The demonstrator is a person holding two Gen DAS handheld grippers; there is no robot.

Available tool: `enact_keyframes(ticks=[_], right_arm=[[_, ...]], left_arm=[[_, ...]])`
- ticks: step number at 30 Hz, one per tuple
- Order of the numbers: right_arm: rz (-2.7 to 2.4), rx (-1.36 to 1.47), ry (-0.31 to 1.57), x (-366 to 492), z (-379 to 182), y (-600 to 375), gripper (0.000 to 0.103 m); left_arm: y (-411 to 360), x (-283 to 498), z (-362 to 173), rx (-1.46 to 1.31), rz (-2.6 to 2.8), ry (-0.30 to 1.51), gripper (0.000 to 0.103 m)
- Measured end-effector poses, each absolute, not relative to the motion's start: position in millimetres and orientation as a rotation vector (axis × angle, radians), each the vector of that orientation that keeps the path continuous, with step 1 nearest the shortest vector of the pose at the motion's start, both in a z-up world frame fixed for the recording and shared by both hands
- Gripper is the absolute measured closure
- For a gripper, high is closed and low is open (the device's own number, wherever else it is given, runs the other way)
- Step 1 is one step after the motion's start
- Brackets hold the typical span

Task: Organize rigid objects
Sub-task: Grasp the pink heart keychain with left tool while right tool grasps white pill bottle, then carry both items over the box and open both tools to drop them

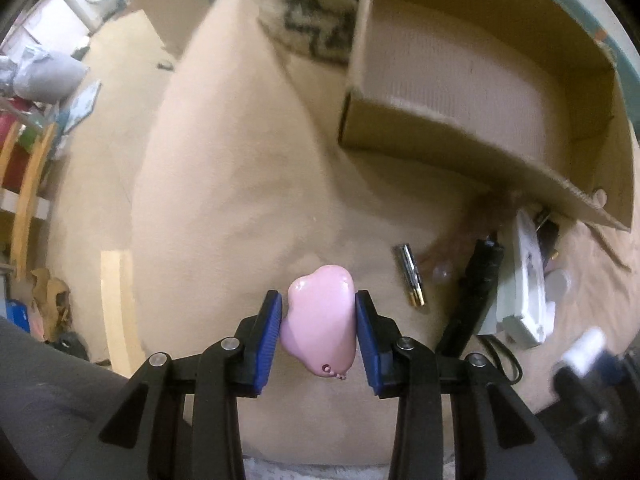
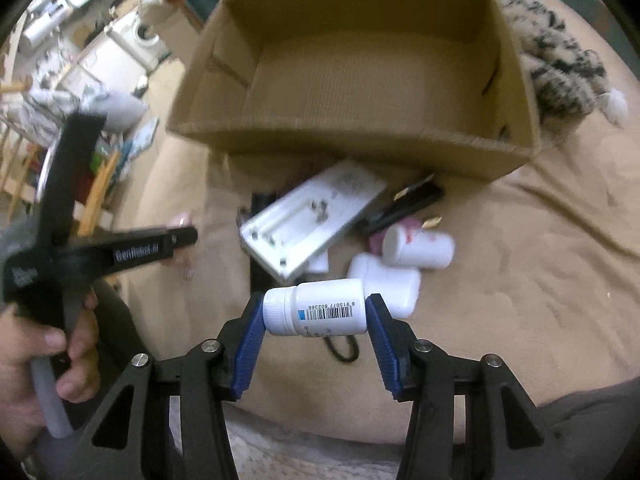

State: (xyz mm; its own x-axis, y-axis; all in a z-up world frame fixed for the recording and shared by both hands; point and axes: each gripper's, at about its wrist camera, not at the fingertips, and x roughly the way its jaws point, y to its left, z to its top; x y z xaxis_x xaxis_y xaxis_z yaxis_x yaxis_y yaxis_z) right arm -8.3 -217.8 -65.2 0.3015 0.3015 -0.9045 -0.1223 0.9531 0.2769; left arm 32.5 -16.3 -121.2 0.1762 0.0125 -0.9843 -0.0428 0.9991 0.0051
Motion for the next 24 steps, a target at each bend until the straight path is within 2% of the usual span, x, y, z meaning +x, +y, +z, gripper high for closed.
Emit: enact_keyframes(ticks=[9, 14, 18, 24], right_arm=[[0.257, 0.196, 1.026, 9.5, -13.7, -239.3, 0.051], [0.241, 0.199, 0.96, 41.9, -2.5, -243.3, 0.05], [0.224, 0.183, 0.945, 68.6, 5.5, -247.7, 0.05], [0.203, 0.188, 0.977, 105.0, -16.2, -251.0, 0.05]], left_arm=[[-19.0, 43.0, -45.3, 0.034, 0.051, 1.163, 0.069], [-29.4, 61.8, -6.8, 0.078, 0.008, 1.061, 0.069], [-41.7, 90.2, 5.9, 0.094, -0.023, 1.031, 0.069], [-63.5, 127.0, -5.7, 0.118, -0.081, 0.992, 0.069]])
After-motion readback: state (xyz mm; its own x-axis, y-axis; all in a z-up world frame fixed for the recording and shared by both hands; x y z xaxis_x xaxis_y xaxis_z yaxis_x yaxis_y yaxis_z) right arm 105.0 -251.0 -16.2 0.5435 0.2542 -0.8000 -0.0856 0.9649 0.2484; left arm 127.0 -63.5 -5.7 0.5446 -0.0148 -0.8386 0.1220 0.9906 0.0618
